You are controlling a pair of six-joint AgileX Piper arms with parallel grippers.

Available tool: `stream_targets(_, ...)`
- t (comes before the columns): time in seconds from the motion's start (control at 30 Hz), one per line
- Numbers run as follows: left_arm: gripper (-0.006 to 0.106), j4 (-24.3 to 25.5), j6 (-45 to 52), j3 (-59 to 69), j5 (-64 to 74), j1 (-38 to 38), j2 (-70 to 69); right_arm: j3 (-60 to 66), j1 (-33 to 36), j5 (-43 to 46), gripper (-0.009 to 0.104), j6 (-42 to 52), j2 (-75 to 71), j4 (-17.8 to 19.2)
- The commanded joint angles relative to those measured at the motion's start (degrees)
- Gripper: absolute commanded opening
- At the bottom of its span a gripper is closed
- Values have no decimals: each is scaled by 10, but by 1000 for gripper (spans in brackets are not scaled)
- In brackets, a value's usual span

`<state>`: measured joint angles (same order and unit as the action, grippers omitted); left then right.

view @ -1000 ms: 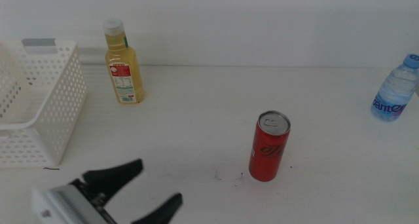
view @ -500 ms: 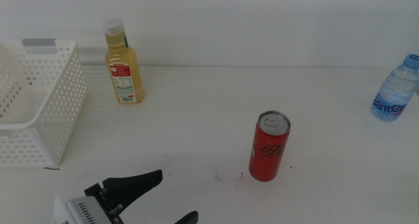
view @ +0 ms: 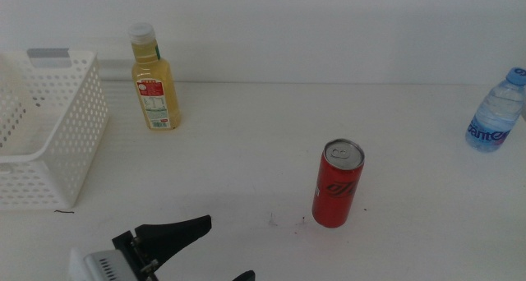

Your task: Use arms to grab the bottles and put them into the dustbin to the left of the table.

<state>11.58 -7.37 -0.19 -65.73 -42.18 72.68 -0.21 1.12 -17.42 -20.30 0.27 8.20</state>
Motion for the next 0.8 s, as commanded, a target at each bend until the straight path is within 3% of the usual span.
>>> stream_targets(0.0, 94, -8, 4, -11, 12, -1, 2, 2, -5, 8, 90, 2, -3, 6)
stream_targets(0.77, 94, 12, -6, -231, -42, -1, 311, 2, -5, 8, 90, 2, -3, 6)
